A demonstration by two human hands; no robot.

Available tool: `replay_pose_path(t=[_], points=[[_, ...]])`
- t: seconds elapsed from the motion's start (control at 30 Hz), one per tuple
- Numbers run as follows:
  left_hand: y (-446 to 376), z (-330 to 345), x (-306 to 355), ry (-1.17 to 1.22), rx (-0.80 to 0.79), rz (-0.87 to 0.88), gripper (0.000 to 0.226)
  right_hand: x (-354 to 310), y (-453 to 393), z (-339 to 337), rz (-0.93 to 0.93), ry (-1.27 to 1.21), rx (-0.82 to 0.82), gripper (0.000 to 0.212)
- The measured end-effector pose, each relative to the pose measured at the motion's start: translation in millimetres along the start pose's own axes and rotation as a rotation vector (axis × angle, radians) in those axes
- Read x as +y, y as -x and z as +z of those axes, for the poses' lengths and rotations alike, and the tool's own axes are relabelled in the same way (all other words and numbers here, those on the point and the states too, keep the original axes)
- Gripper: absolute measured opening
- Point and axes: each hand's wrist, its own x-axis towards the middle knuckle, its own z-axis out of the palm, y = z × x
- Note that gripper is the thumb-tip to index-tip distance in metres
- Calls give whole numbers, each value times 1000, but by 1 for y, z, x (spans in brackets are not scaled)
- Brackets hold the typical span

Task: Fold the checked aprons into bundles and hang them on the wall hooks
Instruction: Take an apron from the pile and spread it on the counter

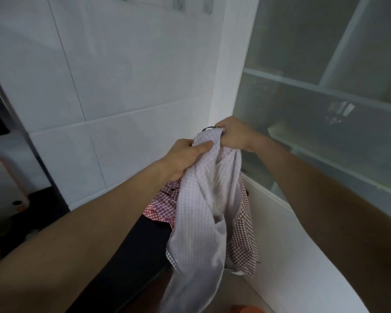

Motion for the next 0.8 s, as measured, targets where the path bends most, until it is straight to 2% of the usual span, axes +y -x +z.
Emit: replay_pose_path(t=[0.07,0.1,0.13,0.23,0.37,0.43,0.47,0.53,0.6,0.67,0.7,0.8], points=[[-1,-9,-7,-15,71,32,26,7,0,5,6,-57,-88,13],[-1,-16,-9,-37,112,69,14,14,1,6,17,-67,-151,13],[0,-24,-10,-60,152,105,5,22,2,9,49,-51,-223,24],[0,-44,-14,-190,214,180,9,48,8,23,151,34,-349,35],[7,-56,-16,-274,204,159,10,74,14,48,227,-35,-335,17],[7,-59,-19,-294,217,173,12,81,17,56,207,48,-321,22],[7,-61,-19,-274,256,186,11,83,20,60,192,29,-284,23],[4,-67,-20,-221,308,170,5,82,22,67,166,-163,-152,18],[4,-74,-17,-225,191,65,18,77,18,68,124,-318,-43,16],[4,-78,-15,-272,32,-45,33,63,14,67,74,-392,-46,20],[2,-79,-16,-292,36,-53,35,54,12,65,51,-405,-70,21],[-6,-80,-15,-299,245,20,34,32,7,60,9,-402,-159,25]])
